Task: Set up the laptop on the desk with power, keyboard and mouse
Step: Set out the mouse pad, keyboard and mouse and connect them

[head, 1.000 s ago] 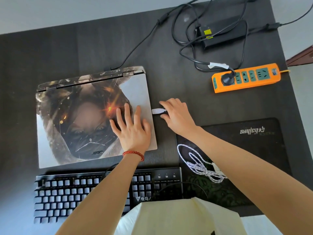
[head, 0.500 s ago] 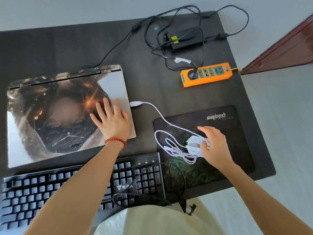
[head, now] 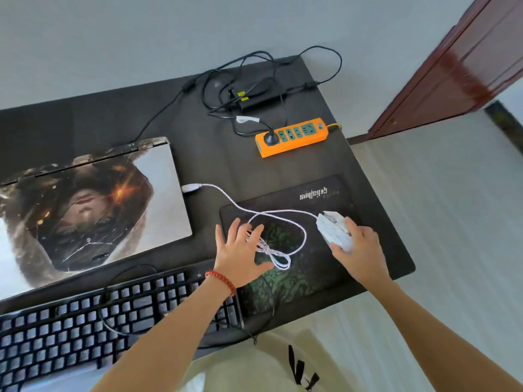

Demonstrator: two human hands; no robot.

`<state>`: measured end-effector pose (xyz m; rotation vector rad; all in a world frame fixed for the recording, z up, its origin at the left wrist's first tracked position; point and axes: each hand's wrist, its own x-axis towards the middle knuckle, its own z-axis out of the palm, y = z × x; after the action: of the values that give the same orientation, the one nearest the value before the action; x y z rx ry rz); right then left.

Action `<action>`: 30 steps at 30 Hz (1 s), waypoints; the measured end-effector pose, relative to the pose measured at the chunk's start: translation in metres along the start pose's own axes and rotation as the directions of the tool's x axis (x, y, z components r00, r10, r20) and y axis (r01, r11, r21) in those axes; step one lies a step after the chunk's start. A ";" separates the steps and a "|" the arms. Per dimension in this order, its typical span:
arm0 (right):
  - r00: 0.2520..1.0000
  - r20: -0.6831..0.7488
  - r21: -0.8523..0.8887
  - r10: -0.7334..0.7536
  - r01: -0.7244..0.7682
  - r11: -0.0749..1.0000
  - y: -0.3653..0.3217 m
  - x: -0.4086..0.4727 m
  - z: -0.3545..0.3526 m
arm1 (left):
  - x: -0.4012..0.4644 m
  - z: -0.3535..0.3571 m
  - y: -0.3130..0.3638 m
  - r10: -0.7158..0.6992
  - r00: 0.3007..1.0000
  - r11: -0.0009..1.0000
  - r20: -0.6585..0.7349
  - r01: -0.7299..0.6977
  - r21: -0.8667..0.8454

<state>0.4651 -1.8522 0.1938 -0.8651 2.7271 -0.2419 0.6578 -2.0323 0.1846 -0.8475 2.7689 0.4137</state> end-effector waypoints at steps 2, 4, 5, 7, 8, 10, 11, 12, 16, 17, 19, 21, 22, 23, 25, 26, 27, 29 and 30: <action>0.961 -0.017 0.228 0.277 -0.266 0.937 0.013 0.003 -0.009 | 0.010 -0.004 0.010 -0.008 1.000 0.998 0.004 0.007 0.059; 0.864 0.013 0.464 0.503 -0.451 0.763 0.018 0.006 -0.015 | 0.020 -0.012 0.022 0.009 1.000 1.000 -0.004 -0.009 0.023; 0.818 0.037 0.590 0.574 -0.482 0.648 0.019 0.007 -0.017 | 0.025 -0.019 0.029 -0.002 1.000 0.999 -0.014 0.001 -0.052; 0.766 0.104 0.808 0.634 -0.437 0.396 0.016 0.010 -0.023 | 0.036 -0.036 0.042 -0.146 0.988 0.908 -0.056 0.112 -0.403; 0.761 0.121 0.871 0.638 -0.389 0.300 0.014 0.012 -0.026 | 0.044 -0.048 0.046 -0.293 0.956 0.707 -0.024 0.199 -0.679; 0.770 0.099 0.946 0.631 -0.269 0.180 0.006 0.018 -0.035 | 0.062 -0.083 0.055 -0.434 0.869 -0.068 0.238 0.232 -0.970; 0.777 0.066 0.970 0.626 -0.196 0.140 0.001 0.023 -0.041 | 0.071 -0.098 0.057 -0.400 0.861 -0.343 0.315 0.178 -0.922; 0.781 0.024 0.985 0.624 -0.125 0.119 -0.006 0.027 -0.048 | 0.079 -0.109 0.059 -0.365 0.875 -0.435 0.316 0.140 -0.890; 0.832 -0.225 0.951 0.507 0.074 0.302 -0.021 0.035 -0.060 | 0.087 -0.113 0.062 -0.237 0.967 0.450 -0.093 0.025 -0.893; 0.875 -0.265 0.909 0.405 0.086 0.408 -0.022 0.033 -0.058 | 0.086 -0.103 0.059 -0.129 0.979 0.676 -0.159 -0.030 -0.737; 0.954 -0.274 0.717 0.125 0.116 0.687 -0.022 0.022 -0.046 | 0.079 -0.080 0.050 0.062 0.993 0.939 -0.097 -0.091 -0.333; 0.981 -0.184 0.437 -0.068 0.143 0.888 -0.021 0.003 -0.023 | 0.070 -0.054 0.036 0.131 0.987 0.991 0.094 -0.131 -0.001; 0.987 -0.131 0.339 -0.097 0.136 0.931 -0.021 -0.009 -0.012 | 0.066 -0.041 0.028 0.116 0.981 0.987 0.157 -0.132 0.096; 0.991 -0.083 0.284 -0.104 0.123 0.951 -0.020 -0.021 -0.001 | 0.062 -0.032 0.020 0.093 0.977 0.981 0.191 -0.123 0.149; 0.993 -0.022 0.226 -0.114 0.116 0.967 -0.020 -0.038 0.016 | 0.060 -0.023 0.009 0.105 0.983 0.968 0.147 -0.135 0.211; 0.993 -0.010 0.208 -0.119 0.119 0.971 -0.019 -0.041 0.022 | 0.061 -0.022 0.007 0.152 0.987 0.958 0.054 -0.161 0.235; 0.992 -0.016 0.191 -0.123 0.124 0.974 -0.020 -0.042 0.025 | 0.065 -0.024 0.008 0.206 0.976 0.949 -0.066 -0.183 0.257; 0.992 -0.049 0.173 -0.115 0.122 0.977 -0.022 -0.037 0.029 | 0.081 -0.026 0.013 0.277 0.933 0.942 -0.230 -0.217 0.255; 0.992 -0.065 0.166 -0.110 0.120 0.979 -0.024 -0.034 0.029 | 0.091 -0.027 0.017 0.269 0.935 0.952 -0.233 -0.220 0.214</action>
<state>0.5137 -1.8534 0.1789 -0.9814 2.6615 -0.5215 0.5714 -2.0738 0.1872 -0.5467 3.1095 0.0829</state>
